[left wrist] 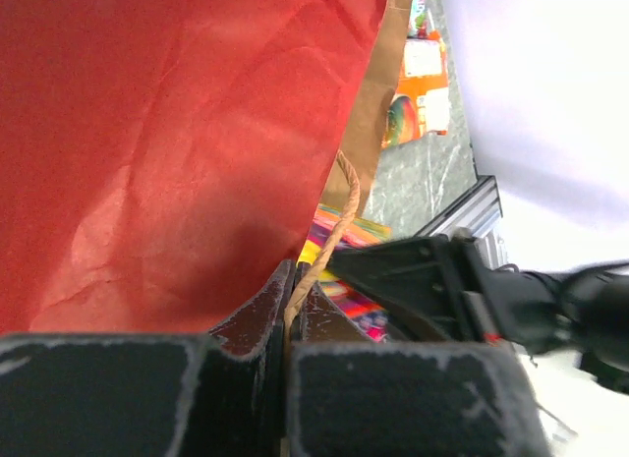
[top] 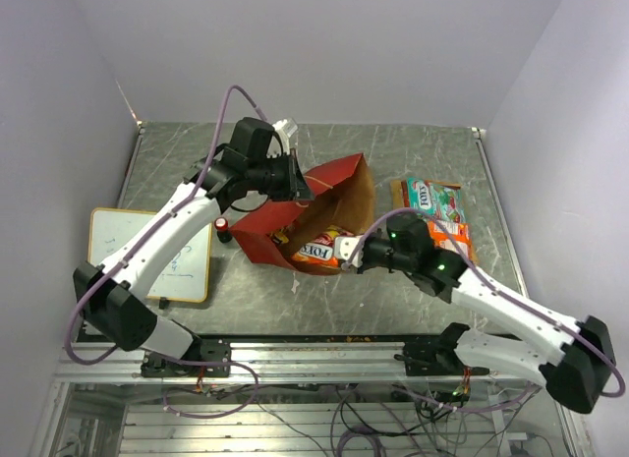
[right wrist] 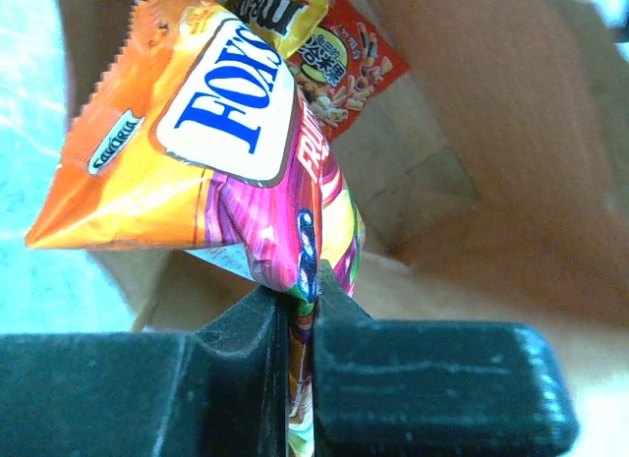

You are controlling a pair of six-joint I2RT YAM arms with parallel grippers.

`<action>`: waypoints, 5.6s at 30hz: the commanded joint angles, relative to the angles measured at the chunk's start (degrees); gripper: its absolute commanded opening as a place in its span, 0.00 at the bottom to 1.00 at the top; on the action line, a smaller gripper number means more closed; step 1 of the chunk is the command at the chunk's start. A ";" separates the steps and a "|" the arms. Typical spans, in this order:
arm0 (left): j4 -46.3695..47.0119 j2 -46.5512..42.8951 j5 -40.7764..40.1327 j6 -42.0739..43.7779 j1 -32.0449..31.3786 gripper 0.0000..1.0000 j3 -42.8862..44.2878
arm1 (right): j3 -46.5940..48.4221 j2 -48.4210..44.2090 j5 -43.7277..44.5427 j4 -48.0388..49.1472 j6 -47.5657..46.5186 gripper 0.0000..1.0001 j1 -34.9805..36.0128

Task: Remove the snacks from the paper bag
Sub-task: Take out the snack from the paper bag, then place the snack at the center of the board, then take out the snack from the paper bag.

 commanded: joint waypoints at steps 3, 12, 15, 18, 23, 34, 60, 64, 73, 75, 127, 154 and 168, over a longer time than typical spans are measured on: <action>-0.27 3.45 1.08 1.69 1.85 0.07 3.14 | 10.83 -10.73 5.41 -19.04 6.72 0.00 -0.06; -0.71 5.53 2.99 2.27 4.76 0.07 3.92 | 31.03 -11.96 28.11 -32.83 13.08 0.00 -0.06; -0.35 5.56 3.59 2.20 5.50 0.07 3.21 | 33.64 -8.61 42.40 -30.80 15.36 0.00 -0.12; -0.72 5.49 4.15 2.81 5.95 0.07 3.26 | 34.81 -4.57 51.22 -28.10 18.23 0.00 -1.95; -1.94 5.14 4.41 4.17 6.66 0.07 4.48 | 36.60 3.55 42.31 -29.48 25.81 0.00 -19.79; -2.43 4.75 5.25 5.82 6.78 0.07 4.67 | 32.91 18.20 54.58 -30.47 26.35 0.00 -31.16; -1.17 3.98 6.99 5.23 6.78 0.07 3.21 | 16.51 23.43 44.99 -21.23 40.56 0.15 -29.71; -0.20 4.31 8.57 5.14 6.78 0.07 2.70 | 14.13 22.79 39.80 -20.41 41.59 0.38 -29.68; 1.61 2.86 9.94 7.02 6.76 0.07 0.01 | 15.45 17.80 31.04 -19.68 41.64 0.61 -29.85; 1.59 1.63 10.00 8.01 6.70 0.07 -1.06 | 17.80 14.98 30.00 -20.94 40.29 0.65 -29.85; 33.21 -13.95 0.71 -6.07 -3.52 0.07 -21.60 | -5.74 39.64 3.88 75.67 25.48 0.61 9.26; 25.58 -18.32 -6.26 -3.05 -4.63 0.07 -21.24 | -2.69 43.95 8.74 72.93 30.27 0.00 10.16; 22.52 -14.37 -18.85 2.45 -3.98 0.07 -17.54 | -9.01 -3.01 15.27 18.56 29.21 0.00 10.03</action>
